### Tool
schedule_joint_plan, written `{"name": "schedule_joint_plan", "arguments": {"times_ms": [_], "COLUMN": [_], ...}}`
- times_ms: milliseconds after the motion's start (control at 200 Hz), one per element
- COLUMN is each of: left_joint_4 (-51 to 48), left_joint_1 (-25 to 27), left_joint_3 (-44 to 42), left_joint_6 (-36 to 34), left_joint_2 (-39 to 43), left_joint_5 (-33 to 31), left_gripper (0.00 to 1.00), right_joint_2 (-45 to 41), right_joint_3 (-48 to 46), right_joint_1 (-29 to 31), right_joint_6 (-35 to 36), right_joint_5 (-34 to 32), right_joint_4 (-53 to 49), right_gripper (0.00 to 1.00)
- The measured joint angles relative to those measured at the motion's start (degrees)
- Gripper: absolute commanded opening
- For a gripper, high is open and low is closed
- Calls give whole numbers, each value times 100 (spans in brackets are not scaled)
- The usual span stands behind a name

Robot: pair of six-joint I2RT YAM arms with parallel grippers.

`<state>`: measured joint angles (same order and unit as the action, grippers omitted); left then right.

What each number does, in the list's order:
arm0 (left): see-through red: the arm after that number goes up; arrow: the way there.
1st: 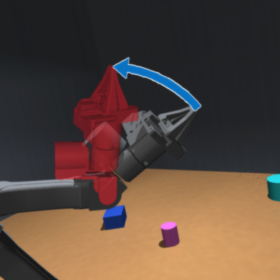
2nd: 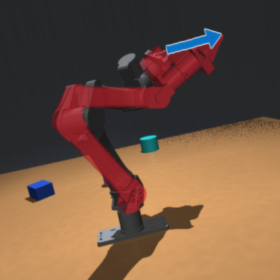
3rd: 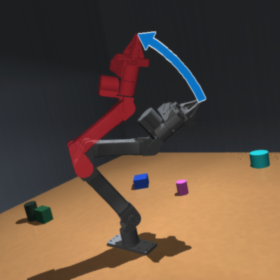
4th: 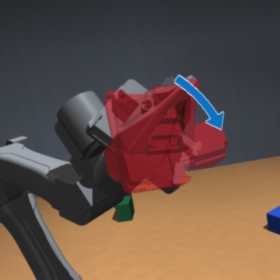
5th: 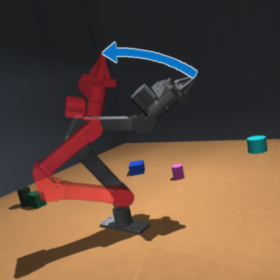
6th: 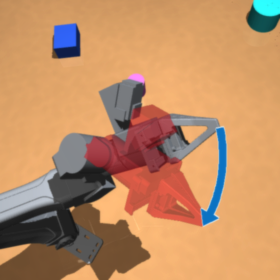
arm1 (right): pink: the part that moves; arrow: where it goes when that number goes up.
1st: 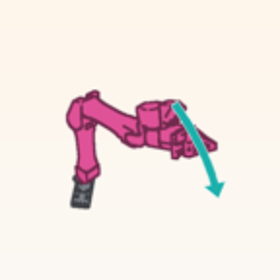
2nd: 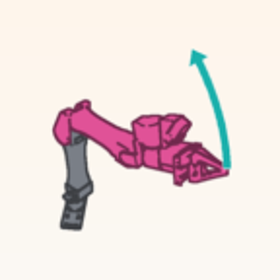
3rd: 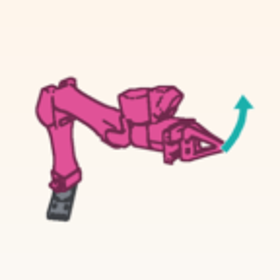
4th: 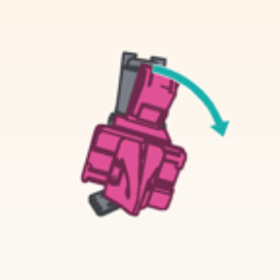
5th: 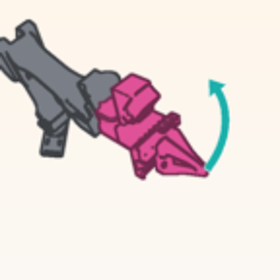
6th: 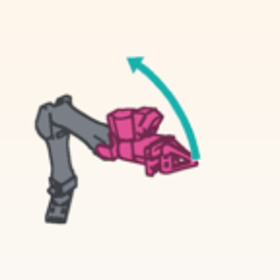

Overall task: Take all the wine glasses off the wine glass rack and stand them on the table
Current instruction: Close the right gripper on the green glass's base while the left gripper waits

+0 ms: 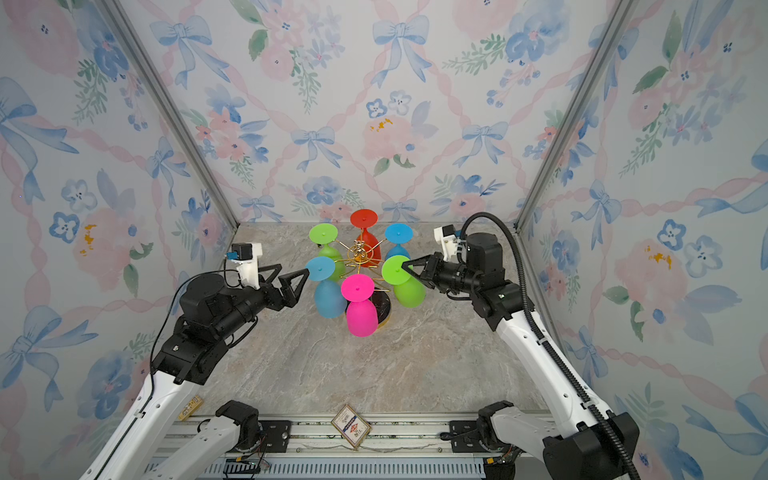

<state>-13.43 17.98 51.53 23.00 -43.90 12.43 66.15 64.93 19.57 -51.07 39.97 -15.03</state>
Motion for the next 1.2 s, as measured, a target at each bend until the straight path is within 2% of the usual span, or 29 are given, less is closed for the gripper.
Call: {"name": "schedule_joint_plan", "arguments": {"times_ms": [695,1195], "left_joint_4": [0,0], "left_joint_1": [0,0], "left_joint_3": [-2,0], "left_joint_6": [0,-2], "left_joint_2": [142,76], "left_joint_5": [4,46], "left_gripper": [98,98], "right_joint_2": [494,621], "right_joint_3": [92,188], "right_joint_1": [227,385], "right_joint_6": [-229,-184], "right_joint_5": [85,254], "right_joint_4": [527,551], "right_gripper": [0,0]}}
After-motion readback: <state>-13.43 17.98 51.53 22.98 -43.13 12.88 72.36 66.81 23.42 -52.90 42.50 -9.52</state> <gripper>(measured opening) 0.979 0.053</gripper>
